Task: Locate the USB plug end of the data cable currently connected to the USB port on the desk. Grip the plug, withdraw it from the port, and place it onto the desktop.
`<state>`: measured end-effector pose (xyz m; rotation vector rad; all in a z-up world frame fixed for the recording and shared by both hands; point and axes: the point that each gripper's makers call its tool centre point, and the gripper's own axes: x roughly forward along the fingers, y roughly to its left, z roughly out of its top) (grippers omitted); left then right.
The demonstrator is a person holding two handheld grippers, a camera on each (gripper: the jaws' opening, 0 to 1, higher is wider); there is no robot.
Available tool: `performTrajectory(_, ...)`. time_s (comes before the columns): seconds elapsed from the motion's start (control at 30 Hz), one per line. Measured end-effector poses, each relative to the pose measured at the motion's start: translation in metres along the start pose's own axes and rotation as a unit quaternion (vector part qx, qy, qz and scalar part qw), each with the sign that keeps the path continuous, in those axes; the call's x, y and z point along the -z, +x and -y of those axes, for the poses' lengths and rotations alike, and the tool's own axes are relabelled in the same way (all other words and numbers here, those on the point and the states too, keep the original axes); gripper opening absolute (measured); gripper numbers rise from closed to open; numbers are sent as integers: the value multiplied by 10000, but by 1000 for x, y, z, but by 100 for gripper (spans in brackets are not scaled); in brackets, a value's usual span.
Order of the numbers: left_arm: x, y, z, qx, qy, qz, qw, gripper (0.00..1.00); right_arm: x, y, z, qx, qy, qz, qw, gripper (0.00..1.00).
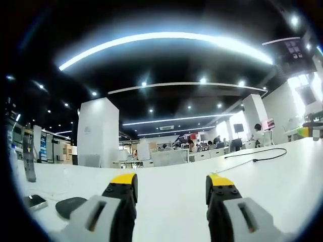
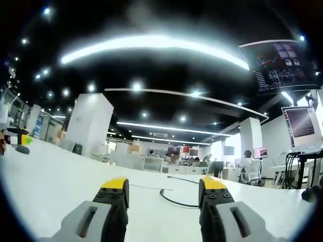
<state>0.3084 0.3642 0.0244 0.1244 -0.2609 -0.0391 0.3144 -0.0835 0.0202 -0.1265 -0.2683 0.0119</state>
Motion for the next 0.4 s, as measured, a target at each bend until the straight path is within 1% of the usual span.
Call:
performTrajectory(0.2, -2, -1, 1, 9, 34, 12, 10000, 55, 0, -1, 0, -17, -44, 22, 10000, 56)
performTrajectory(0.33, -2, -2, -1, -25, 52, 13, 10000, 55, -4, -1, -1, -48, -125, 95, 9999, 56)
performTrajectory(0.4, -1, -2, -1, -21, 43, -3, 10000, 55, -3, -1, -2, -69, -103, 71, 9999, 56)
